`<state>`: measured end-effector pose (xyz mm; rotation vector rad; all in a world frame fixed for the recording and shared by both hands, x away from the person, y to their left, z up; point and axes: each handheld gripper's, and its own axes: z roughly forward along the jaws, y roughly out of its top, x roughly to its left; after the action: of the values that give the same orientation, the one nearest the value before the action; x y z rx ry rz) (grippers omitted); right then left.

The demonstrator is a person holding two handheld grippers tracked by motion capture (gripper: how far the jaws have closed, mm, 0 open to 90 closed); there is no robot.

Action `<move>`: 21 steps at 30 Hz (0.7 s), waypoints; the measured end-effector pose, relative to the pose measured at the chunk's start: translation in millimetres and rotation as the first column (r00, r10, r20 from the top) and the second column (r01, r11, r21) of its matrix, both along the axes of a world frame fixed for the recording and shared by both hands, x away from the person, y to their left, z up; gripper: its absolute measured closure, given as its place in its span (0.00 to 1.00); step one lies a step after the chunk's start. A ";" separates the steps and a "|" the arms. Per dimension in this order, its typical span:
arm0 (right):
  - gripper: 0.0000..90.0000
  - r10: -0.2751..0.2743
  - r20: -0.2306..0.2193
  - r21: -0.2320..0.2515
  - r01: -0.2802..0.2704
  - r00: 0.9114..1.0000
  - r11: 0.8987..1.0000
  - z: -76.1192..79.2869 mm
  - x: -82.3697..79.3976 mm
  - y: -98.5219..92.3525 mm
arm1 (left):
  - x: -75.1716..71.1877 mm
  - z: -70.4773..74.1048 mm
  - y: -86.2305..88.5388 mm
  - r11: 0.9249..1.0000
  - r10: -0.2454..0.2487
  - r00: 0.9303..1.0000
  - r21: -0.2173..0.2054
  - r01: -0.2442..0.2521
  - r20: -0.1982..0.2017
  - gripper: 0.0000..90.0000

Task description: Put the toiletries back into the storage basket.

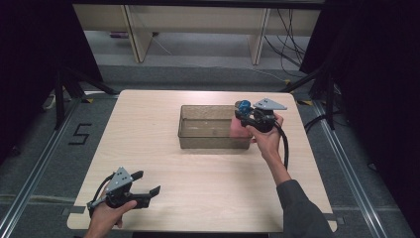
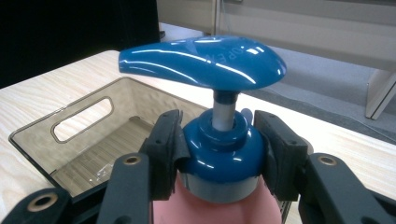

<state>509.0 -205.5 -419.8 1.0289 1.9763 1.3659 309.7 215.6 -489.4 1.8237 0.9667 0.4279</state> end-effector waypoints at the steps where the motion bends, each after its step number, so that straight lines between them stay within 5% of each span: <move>1: 0.60 0.000 0.000 0.000 0.000 1.000 1.000 0.0 0.0 0.0 | 0.1 -0.1 0.1 1.000 0.000 1.000 0.002 0.000 -0.001 0.16; 4: 0.60 0.000 -0.037 0.018 0.001 0.999 1.000 -2.8 -2.2 0.2 | -0.5 -0.3 -0.2 1.000 0.002 1.000 0.002 -0.002 -0.003 0.16; 5: 0.60 0.000 -0.002 0.000 0.000 1.000 1.000 -4.1 -0.8 -1.1 | -0.1 -0.3 -0.4 1.000 0.001 1.000 -0.004 -0.001 -0.001 0.16; 11: 0.60 -0.002 -0.033 0.002 0.002 0.999 1.000 -7.6 -3.0 -0.2 | 0.1 -0.2 -0.3 1.000 0.002 1.000 -0.003 -0.002 -0.001 0.16; 21: 0.60 -0.001 0.000 -0.025 0.001 1.000 1.000 -13.3 -3.5 -1.7 | -0.3 -0.1 0.1 1.000 0.002 1.000 0.000 -0.002 -0.001 0.16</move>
<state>505.6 -207.1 -433.1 1.0189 1.9879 1.3371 309.4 215.7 -489.4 1.8229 0.9690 0.4282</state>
